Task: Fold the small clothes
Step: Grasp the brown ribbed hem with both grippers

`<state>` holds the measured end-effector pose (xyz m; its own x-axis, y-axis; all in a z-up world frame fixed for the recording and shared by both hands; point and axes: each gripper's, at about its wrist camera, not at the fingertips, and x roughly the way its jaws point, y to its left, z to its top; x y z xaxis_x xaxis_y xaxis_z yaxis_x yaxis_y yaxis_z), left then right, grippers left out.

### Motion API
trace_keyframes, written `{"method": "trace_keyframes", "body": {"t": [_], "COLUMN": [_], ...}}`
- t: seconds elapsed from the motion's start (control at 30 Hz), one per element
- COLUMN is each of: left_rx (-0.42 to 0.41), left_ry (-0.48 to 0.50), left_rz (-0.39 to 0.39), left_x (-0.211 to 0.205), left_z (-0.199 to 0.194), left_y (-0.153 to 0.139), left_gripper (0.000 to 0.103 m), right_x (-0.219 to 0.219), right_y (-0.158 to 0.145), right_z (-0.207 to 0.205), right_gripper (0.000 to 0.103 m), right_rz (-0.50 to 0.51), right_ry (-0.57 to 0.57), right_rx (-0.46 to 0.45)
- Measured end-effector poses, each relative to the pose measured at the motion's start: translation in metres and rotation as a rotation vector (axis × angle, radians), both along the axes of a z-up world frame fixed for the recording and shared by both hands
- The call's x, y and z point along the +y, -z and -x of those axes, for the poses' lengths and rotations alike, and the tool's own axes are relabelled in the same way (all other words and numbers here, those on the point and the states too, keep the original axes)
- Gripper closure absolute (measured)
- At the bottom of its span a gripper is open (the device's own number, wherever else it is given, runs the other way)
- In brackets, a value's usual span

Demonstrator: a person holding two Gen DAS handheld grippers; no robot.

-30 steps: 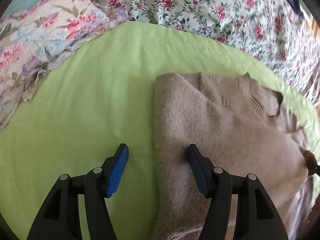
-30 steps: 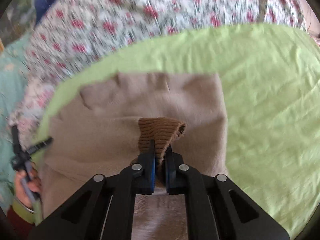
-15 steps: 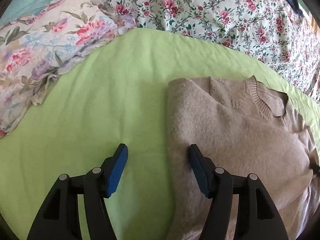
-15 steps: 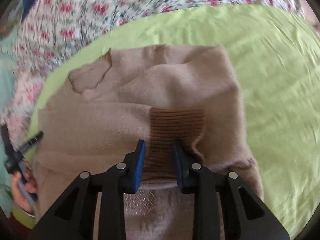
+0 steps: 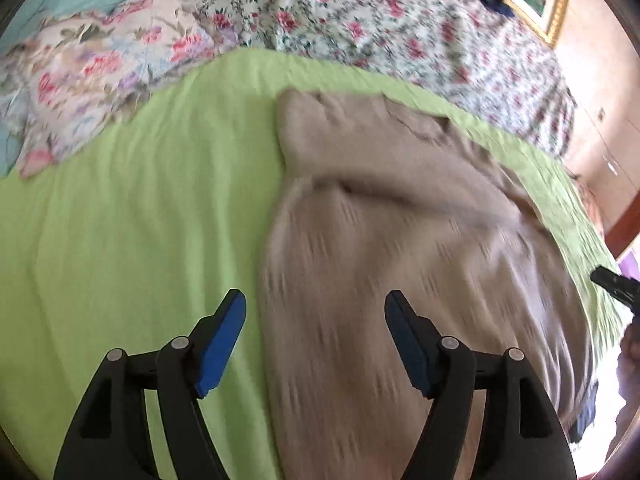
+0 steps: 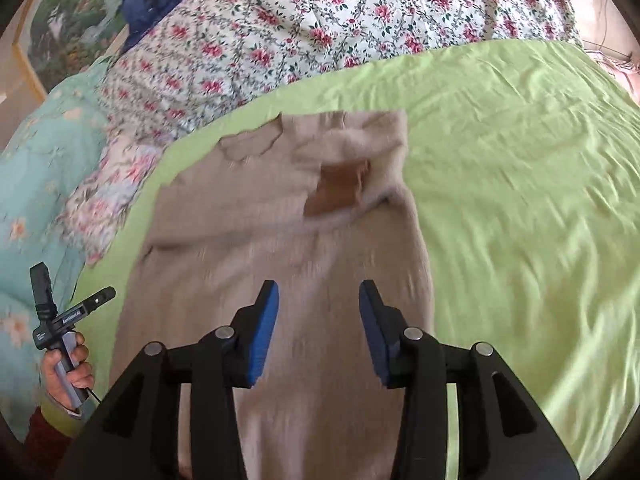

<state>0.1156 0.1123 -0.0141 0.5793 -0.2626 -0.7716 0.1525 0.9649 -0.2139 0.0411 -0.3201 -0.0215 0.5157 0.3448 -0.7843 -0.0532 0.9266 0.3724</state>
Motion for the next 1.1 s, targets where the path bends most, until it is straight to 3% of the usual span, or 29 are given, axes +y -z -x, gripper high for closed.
{"method": "trace_keyframes", "body": {"t": [0.1,0.37,0.57,0.7,0.83,0.93,1.0,1.03,1.1], "left_rx": [0.023,0.083,0.132,0.161,0.139,0.134,0.127,0.127,0.131], "left_ry": [0.016,0.075,0.135,0.238,0.244,0.251,0.237,0.232,0.223], "left_rz": [0.013,0.060,0.109,0.215,0.208,0.239,0.237,0.245,0.264], "left_x": [0.001,0.003,0.006,-0.003,-0.004,0.005,0.011,0.014,0.015], "left_z": [0.041,0.125,0.156,0.165,0.168,0.169,0.169,0.168,0.167], "left_y": [0.007,0.027,0.047,0.054,0.058,0.059,0.062,0.063,0.063], "left_gripper": [0.030,0.022,0.022,0.022,0.025,0.036,0.052,0.053,0.064], "right_x": [-0.007,-0.032,-0.043,-0.029,-0.013,-0.023,-0.029,-0.030,-0.028], "right_y": [0.003,0.015,0.038,0.057,0.068,0.073,0.078,0.078,0.079], "right_z": [0.031,0.108,0.143,0.153,0.157,0.158,0.158,0.157,0.159], "right_gripper": [0.051,0.051,0.050,0.050,0.050,0.050,0.050,0.051,0.059], "right_rz": [-0.003,-0.017,-0.042,-0.103,-0.139,-0.203,-0.252,-0.261,-0.246], "right_ry": [-0.001,-0.047,-0.169,-0.268,-0.328,-0.309,-0.290,-0.284,-0.279], "right_rx": [0.010,0.067,0.146,0.178,0.159,0.157,0.155,0.153,0.140]}}
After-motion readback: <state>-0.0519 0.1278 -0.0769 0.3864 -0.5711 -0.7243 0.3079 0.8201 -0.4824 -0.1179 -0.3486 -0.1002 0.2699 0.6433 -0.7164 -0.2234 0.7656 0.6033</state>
